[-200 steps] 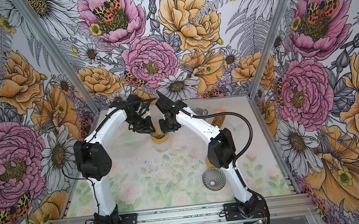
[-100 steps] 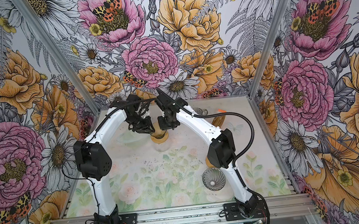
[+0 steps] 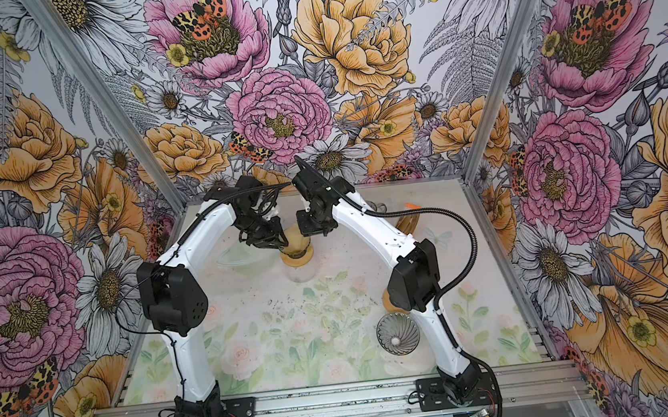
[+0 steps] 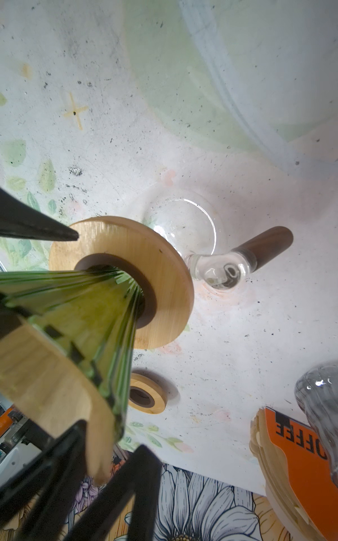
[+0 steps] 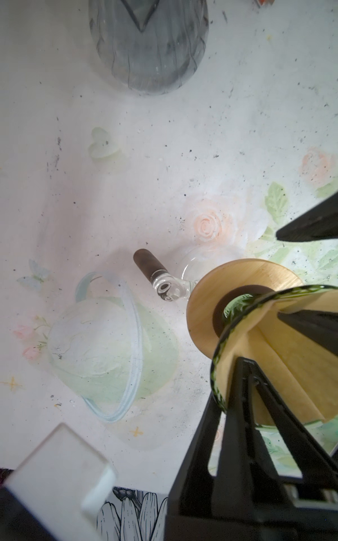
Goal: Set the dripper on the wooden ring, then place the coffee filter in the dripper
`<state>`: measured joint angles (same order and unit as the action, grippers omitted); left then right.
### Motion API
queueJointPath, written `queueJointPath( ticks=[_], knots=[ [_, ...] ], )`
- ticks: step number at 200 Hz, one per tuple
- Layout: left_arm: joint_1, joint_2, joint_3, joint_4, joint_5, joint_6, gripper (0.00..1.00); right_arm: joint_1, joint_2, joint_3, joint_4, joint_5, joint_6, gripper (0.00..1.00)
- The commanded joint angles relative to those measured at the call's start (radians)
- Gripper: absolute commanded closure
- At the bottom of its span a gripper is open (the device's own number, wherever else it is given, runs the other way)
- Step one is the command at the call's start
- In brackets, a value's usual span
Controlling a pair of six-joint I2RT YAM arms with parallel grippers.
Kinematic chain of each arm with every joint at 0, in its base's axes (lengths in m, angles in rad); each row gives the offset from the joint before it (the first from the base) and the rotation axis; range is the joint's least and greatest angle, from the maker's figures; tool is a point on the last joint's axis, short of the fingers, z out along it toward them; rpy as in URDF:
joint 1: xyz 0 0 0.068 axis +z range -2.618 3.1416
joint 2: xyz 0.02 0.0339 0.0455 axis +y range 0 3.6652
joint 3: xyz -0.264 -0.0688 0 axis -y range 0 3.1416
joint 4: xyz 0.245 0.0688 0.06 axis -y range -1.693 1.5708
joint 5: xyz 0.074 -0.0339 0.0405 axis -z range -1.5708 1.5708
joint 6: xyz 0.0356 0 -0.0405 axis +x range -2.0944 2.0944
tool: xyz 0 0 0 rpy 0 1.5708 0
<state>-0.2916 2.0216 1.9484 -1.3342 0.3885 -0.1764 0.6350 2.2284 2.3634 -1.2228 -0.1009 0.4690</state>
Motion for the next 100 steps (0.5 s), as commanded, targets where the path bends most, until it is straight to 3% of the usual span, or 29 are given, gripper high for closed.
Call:
queueJointPath(
  ticks=[1,52,100],
  knots=[
    [0.004,-0.003,0.015,0.012,-0.014,0.003,0.72,-0.004,0.021,0.009,-0.003,0.030,-0.003,0.60],
    [0.009,0.002,0.019,0.013,-0.011,0.003,0.72,0.036,0.005,0.003,-0.001,0.013,-0.065,0.60],
    [0.009,0.002,0.022,0.013,-0.009,0.004,0.72,0.042,0.030,-0.003,-0.002,0.026,-0.042,0.60]
  ],
)
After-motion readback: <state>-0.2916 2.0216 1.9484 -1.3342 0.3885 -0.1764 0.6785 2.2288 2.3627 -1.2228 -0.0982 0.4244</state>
